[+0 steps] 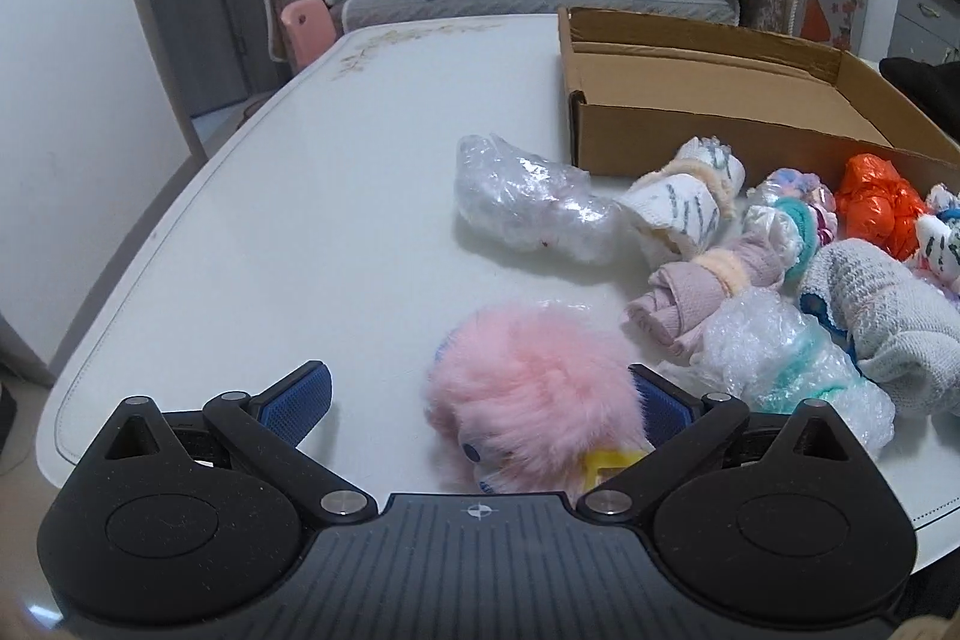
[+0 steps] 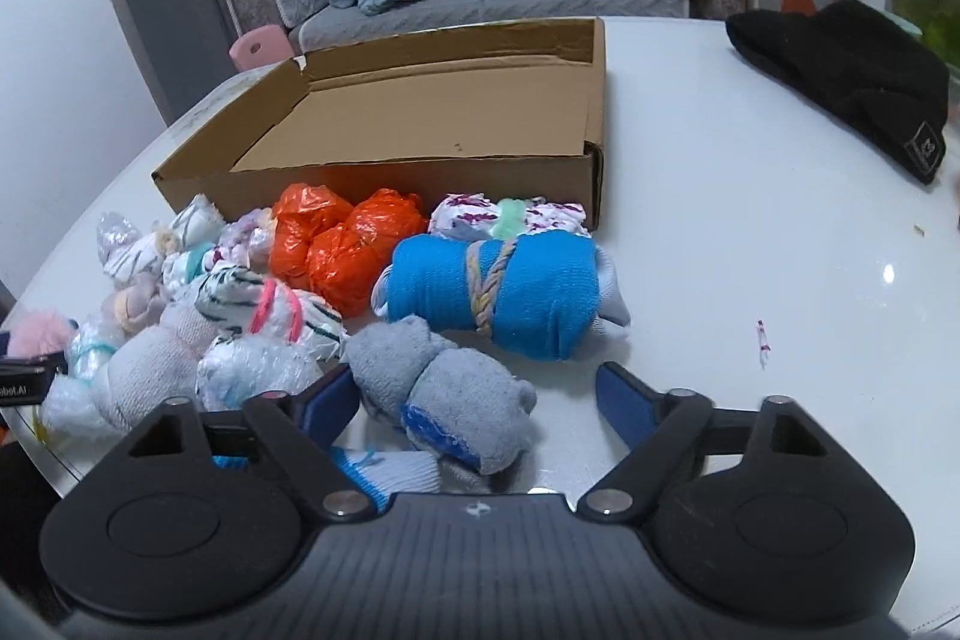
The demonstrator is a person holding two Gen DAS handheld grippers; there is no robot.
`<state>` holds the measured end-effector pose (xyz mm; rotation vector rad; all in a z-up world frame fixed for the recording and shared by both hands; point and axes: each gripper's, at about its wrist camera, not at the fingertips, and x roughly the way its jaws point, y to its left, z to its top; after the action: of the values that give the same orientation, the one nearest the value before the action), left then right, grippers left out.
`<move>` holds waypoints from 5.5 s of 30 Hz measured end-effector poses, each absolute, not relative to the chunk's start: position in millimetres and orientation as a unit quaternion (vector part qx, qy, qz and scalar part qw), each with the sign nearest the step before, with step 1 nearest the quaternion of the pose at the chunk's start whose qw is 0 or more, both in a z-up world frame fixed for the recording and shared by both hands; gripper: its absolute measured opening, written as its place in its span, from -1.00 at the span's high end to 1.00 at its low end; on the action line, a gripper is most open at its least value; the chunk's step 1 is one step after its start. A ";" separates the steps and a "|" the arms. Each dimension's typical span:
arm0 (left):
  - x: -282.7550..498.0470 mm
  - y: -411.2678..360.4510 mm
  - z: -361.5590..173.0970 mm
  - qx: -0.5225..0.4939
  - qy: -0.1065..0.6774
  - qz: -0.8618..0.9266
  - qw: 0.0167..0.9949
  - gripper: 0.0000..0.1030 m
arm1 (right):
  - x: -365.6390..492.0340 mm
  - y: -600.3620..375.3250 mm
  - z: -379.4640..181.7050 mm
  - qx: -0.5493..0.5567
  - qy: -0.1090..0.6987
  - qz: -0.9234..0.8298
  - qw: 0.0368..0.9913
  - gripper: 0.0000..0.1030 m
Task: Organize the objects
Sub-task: 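Grasp the pink pom-pom toy with left tool while right grasps grey sock roll, then carry pom-pom toy and grey sock roll into the box and release both, then grasp bubble-wrapped bundle with left tool while right grasps blue knit sock roll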
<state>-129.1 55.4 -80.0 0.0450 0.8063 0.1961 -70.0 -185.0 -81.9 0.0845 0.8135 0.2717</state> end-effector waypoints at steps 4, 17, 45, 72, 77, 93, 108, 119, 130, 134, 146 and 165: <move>-138.5 56.4 -81.1 0.009 0.381 0.087 0.920 -0.87 | -75.5 -189.8 -82.2 0.044 0.386 0.142 0.910 0.03; -142.1 69.2 -66.5 -0.032 0.363 0.054 0.929 0.13 | -85.0 -218.8 -63.9 0.064 0.365 0.148 0.917 0.11; 70.7 15.1 21.2 0.000 0.320 -0.037 0.947 0.11 | 78.2 -152.6 9.1 0.046 0.300 0.210 0.929 0.11; 181.1 9.3 -69.7 0.022 0.390 -0.020 0.920 -0.07 | 192.2 -77.3 -61.4 0.043 0.441 0.178 0.879 0.04; 181.7 6.5 -67.4 0.020 0.389 -0.018 0.921 -0.35 | 193.6 -73.2 -58.8 0.036 0.441 0.177 0.879 0.01; 103.4 25.5 2.0 0.000 0.330 -0.027 0.944 -0.84 | 127.1 -125.3 12.4 0.055 0.367 0.201 0.907 -0.19; -7.8 26.3 36.6 -0.004 0.301 -0.039 0.953 -0.97 | 35.3 -138.4 35.7 0.012 0.313 0.220 0.924 -0.29; -55.6 12.3 20.2 0.010 0.303 -0.048 0.952 -0.99 | -18.5 -150.3 18.8 -0.010 0.290 0.235 0.927 -0.38; -124.8 23.7 -44.9 -0.023 0.352 -0.022 0.936 -0.99 | -96.9 -160.2 -57.8 -0.058 0.311 0.305 0.898 -0.48; -126.6 20.1 -64.0 -0.049 0.377 -0.028 0.925 -0.99 | -97.9 -153.4 -76.1 -0.093 0.319 0.304 0.893 -0.48; -116.6 23.3 -84.6 -0.057 0.398 -0.032 0.915 -0.99 | -99.2 -148.2 -80.4 -0.112 0.326 0.296 0.891 -0.38; -150.1 11.9 -93.8 0.008 0.334 -0.014 0.942 -0.57 | -110.8 -172.4 -95.3 -0.096 0.326 0.286 0.896 -0.26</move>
<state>-150.1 11.9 -93.8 0.0172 0.6815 -0.0283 -110.8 -172.4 -95.3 -0.1980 0.6757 0.5927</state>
